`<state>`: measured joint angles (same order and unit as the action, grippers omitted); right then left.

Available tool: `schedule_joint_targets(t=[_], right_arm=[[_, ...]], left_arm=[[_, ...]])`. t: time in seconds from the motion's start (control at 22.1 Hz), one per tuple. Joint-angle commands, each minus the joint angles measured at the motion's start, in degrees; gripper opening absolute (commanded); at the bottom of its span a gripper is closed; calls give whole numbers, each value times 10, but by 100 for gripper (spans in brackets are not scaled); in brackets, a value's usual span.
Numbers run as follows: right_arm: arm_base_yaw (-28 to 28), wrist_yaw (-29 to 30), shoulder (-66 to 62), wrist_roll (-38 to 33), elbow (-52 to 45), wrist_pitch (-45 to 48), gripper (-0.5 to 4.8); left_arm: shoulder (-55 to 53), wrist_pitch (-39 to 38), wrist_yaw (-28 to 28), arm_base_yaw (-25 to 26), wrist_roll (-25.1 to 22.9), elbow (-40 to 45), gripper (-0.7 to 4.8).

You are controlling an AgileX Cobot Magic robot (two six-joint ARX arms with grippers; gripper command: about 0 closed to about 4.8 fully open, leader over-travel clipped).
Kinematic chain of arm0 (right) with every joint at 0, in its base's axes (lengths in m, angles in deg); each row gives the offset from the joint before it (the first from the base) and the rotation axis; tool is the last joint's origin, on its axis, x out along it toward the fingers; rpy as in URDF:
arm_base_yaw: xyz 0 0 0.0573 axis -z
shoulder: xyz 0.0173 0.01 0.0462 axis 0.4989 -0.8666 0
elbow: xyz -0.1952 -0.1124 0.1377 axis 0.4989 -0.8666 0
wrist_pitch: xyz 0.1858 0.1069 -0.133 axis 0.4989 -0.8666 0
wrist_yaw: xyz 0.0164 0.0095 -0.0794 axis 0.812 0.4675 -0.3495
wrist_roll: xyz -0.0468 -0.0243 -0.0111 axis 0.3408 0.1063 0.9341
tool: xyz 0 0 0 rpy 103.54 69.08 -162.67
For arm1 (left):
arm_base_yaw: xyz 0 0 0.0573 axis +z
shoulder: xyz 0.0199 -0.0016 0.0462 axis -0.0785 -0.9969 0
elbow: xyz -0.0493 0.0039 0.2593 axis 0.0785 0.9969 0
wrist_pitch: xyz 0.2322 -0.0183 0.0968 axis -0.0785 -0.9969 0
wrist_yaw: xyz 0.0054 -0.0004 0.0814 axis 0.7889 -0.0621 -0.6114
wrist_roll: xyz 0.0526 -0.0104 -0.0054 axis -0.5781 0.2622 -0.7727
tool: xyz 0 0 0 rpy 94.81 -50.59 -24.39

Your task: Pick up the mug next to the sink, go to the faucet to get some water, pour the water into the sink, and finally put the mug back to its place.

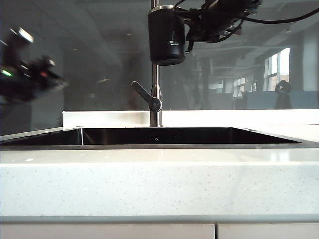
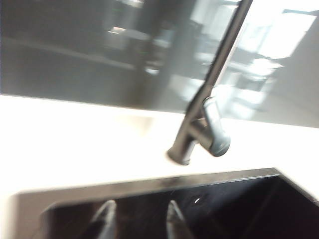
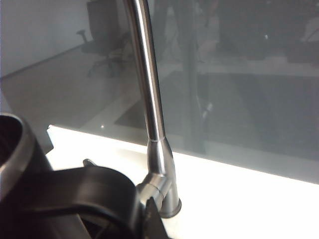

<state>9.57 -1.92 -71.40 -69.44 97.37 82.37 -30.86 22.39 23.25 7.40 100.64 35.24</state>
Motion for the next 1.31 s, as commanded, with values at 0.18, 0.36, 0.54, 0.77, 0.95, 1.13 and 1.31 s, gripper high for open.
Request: schedule_joint_targets(t=[0.18,0.36,0.54,0.77,0.95,1.13,1.31], right_arm=[[-7,-1,-16,-28,50,17,-2],[-7,-1,-15,-30,55,26,-2],[-8,1,-16,-30,56,19,-1],[-8,2,-15,-30,56,16,-1],[-8,2,-15,-30,56,18,-1],[-8,2,-15,-30,56,22,-1],[-8,1,-15,-30,56,21,-1]], left_arm=[[-194,10,139,-32,129,-256,387],[-266,10,168,-63,183,-381,470],[-306,-6,170,-100,177,-482,471],[-308,-72,124,-131,94,-530,471],[-308,-97,92,-130,72,-541,469],[-308,-101,125,-130,71,-548,466],[-308,-92,161,-130,82,-548,465]])
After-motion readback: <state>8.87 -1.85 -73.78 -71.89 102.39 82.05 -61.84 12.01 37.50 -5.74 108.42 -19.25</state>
